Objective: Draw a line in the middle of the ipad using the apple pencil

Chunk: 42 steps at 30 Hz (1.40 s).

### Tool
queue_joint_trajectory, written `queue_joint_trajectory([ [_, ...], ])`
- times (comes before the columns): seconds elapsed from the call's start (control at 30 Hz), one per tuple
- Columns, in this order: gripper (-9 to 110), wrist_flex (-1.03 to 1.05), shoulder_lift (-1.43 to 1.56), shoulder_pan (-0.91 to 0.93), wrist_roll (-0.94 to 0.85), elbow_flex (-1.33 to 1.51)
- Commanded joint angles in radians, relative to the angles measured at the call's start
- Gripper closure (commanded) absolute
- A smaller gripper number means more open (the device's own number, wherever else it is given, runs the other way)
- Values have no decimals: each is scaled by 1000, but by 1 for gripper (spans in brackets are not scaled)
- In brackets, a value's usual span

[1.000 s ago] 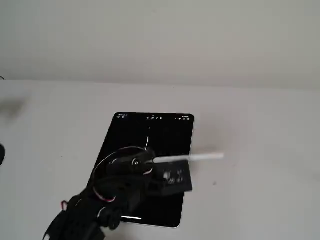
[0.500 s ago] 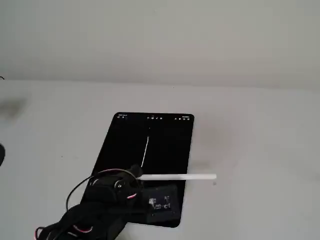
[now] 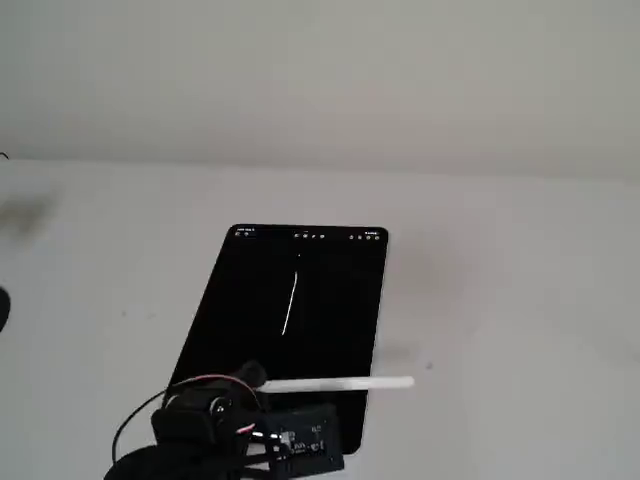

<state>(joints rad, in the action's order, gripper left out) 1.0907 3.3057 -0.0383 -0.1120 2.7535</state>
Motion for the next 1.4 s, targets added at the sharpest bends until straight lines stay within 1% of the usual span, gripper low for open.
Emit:
queue_joint_trajectory([
  [0.0, 102, 23, 18, -11, 41, 15],
  [0.07, 102, 32, 18, 6, 100, 38],
  [0.43, 101, 25, 18, -32, 66, 247],
  [1.37, 101, 31, 18, -55, 38, 279],
])
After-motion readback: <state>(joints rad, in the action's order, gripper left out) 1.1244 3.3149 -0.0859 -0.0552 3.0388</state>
